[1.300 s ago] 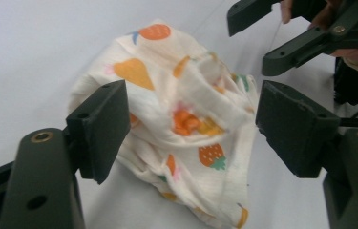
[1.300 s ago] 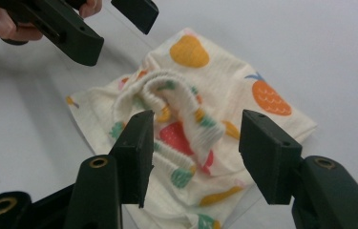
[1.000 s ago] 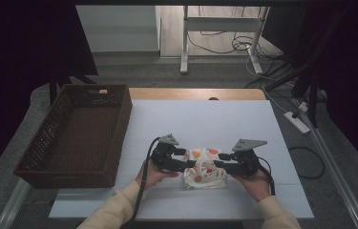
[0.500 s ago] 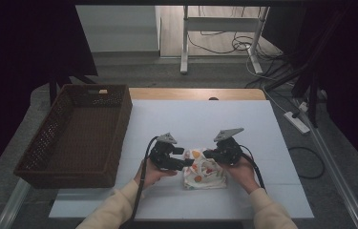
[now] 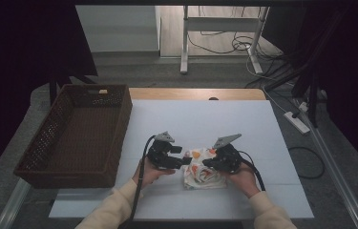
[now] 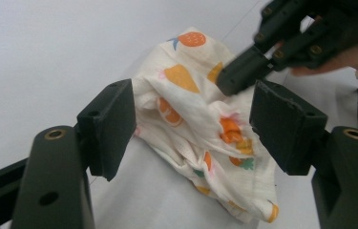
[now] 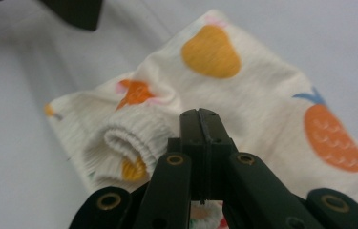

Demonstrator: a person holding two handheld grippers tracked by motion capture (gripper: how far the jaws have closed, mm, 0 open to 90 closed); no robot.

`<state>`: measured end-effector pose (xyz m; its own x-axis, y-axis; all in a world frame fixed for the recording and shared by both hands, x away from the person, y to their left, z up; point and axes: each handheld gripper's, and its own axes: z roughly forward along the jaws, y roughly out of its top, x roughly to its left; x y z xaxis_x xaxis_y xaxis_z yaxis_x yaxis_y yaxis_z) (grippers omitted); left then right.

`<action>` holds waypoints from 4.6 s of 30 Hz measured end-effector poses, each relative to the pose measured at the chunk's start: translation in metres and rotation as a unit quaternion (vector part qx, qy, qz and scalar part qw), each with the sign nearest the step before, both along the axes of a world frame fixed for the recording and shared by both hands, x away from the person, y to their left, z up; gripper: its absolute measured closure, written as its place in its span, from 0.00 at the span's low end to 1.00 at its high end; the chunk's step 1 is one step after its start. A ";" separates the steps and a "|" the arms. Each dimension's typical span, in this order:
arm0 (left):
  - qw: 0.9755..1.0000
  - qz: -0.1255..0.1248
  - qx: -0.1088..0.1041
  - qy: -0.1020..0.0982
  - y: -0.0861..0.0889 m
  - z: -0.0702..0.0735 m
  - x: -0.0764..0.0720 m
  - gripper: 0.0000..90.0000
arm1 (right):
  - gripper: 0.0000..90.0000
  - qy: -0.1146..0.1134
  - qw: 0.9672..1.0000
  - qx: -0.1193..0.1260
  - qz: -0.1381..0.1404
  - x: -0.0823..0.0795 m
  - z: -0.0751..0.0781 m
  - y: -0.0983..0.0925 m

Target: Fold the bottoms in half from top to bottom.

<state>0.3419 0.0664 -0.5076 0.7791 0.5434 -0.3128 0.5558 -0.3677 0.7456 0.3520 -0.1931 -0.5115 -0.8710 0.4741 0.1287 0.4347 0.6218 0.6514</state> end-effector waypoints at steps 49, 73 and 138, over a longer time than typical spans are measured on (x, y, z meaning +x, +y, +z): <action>0.999 -0.019 0.031 0.020 -0.036 -0.004 0.035 0.98 | 0.99 -0.034 0.999 0.025 0.026 -0.037 0.008 0.014; 0.998 -0.008 0.041 0.053 -0.028 -0.029 0.039 0.98 | 0.99 -0.026 0.999 0.042 0.011 -0.045 0.005 -0.010; 1.000 0.019 0.003 0.001 0.008 0.027 0.007 0.31 | 0.46 -0.082 0.989 0.073 -0.101 -0.043 0.017 -0.076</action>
